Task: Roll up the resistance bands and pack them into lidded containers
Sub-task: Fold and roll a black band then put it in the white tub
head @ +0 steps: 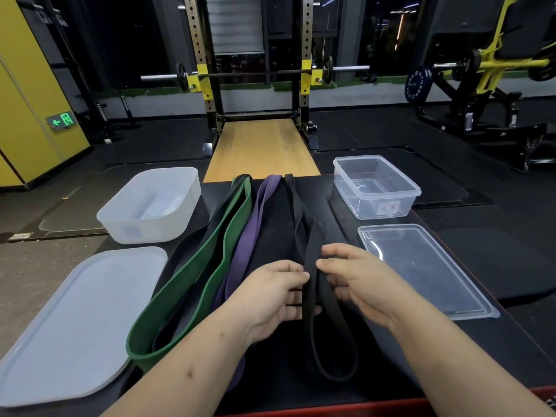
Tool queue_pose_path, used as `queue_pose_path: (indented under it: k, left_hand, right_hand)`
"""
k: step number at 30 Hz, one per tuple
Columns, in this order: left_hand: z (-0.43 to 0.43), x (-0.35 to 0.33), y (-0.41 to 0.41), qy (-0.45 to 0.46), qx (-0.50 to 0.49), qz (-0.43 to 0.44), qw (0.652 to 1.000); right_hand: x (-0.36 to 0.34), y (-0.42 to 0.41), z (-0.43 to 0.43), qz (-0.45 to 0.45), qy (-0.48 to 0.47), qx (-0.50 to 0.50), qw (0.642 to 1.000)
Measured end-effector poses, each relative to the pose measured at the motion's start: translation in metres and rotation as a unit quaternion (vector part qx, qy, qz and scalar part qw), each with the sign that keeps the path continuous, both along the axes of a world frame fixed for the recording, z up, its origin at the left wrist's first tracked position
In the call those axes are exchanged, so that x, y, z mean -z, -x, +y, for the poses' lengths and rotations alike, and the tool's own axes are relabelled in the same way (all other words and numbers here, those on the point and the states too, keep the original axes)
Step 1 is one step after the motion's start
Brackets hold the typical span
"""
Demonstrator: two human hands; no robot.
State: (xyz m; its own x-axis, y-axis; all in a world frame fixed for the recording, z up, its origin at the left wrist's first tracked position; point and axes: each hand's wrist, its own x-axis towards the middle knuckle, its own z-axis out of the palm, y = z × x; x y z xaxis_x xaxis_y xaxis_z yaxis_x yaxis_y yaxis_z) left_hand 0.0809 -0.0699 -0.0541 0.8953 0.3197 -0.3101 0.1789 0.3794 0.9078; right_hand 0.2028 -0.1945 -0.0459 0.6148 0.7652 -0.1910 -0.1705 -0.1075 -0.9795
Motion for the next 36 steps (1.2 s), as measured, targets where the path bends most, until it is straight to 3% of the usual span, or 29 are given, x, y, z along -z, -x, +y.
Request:
queue_pose_path:
  k: [5, 10, 14, 23, 29, 33, 36]
  left_hand:
    - [-0.001, 0.003, 0.0, 0.002, 0.0, -0.029, 1.0]
    - [-0.004, 0.001, -0.003, 0.012, -0.014, -0.044, 0.999]
    - [-0.007, 0.0, -0.003, -0.008, -0.007, -0.039, 0.999]
    - [-0.009, 0.006, 0.0, -0.036, 0.008, -0.012, 0.999]
    - [-0.003, 0.004, -0.001, -0.019, 0.044, -0.004, 0.999]
    - [0.005, 0.006, -0.003, -0.028, 0.035, -0.004, 0.999]
    - [0.006, 0.008, -0.005, -0.031, 0.026, 0.003, 0.999]
  right_hand:
    - [0.005, -0.005, 0.003, -0.038, 0.009, 0.038, 0.999]
    - [0.001, -0.005, 0.006, 0.007, -0.065, 0.056, 0.996]
    - [0.002, -0.006, 0.006, 0.021, -0.052, 0.051, 0.997]
    - [0.01, -0.012, 0.02, 0.203, -0.078, 0.065, 0.974]
    - [0.006, -0.043, 0.056, 0.261, -0.056, 0.098, 0.959]
    - [-0.002, -0.066, 0.085, 0.254, -0.043, 0.118, 0.959]
    - [-0.014, -0.081, 0.106, 0.197, -0.015, 0.119, 0.973]
